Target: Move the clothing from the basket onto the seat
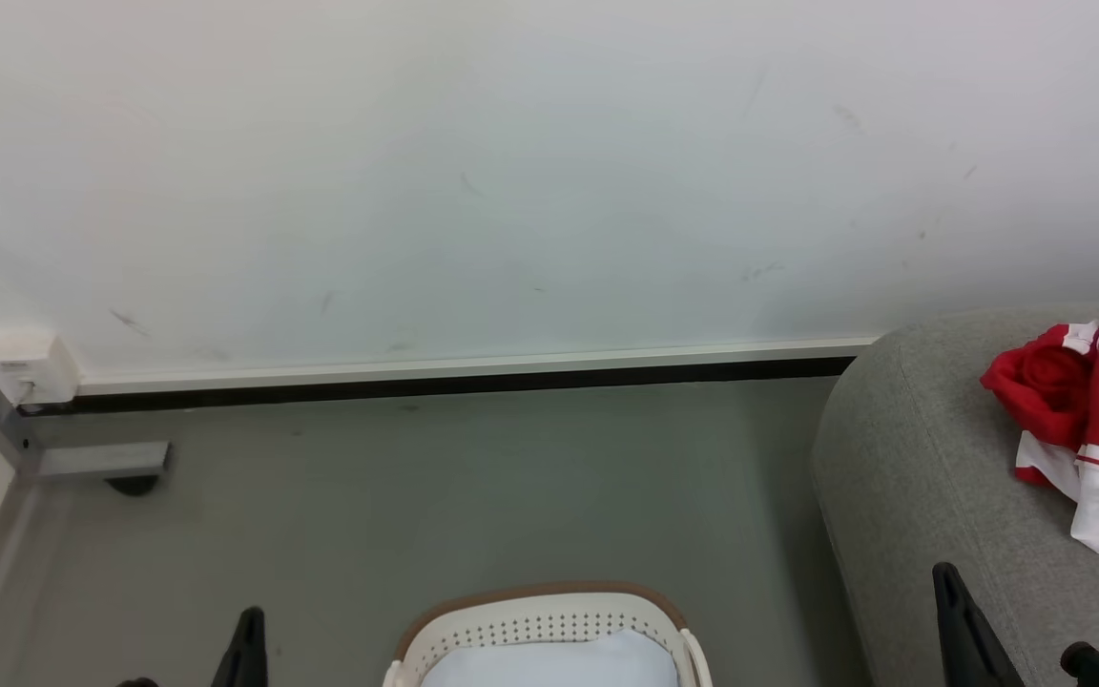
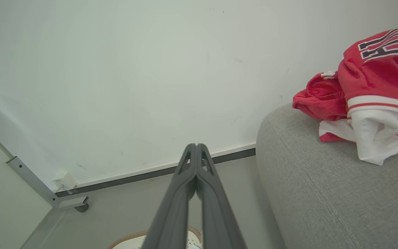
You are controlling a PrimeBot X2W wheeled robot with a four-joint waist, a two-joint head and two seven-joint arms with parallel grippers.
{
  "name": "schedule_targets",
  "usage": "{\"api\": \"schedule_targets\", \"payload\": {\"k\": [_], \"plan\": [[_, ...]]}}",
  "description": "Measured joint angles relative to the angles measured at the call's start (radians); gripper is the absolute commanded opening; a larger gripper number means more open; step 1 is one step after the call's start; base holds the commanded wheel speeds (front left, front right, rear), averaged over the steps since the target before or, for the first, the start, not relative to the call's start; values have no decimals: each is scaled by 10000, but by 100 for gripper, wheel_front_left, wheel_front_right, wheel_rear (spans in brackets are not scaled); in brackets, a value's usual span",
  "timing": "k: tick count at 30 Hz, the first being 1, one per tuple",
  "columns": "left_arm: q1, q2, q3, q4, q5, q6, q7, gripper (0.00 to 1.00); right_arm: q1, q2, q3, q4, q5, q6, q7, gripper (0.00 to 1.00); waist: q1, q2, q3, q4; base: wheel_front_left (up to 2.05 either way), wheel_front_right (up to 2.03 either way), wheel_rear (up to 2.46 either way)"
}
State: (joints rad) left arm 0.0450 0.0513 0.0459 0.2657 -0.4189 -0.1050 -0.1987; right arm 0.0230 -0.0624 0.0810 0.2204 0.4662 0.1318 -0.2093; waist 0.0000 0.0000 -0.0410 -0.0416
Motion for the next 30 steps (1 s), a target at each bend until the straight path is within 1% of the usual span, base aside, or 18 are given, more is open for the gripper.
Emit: {"api": "schedule_targets", "payload": {"k": [14,30], "plan": [[-252,-8,88,-67,-2322,-17,581,0,-218,-15,-280,35,2266,0,545,0,0,0,55,51,0,0,0],[-513,-12,199,-98,-4443,-86,1154,0,-424,-27,-577,65,4395,0,1076,0,0,0,117,110,0,0,0]]}}
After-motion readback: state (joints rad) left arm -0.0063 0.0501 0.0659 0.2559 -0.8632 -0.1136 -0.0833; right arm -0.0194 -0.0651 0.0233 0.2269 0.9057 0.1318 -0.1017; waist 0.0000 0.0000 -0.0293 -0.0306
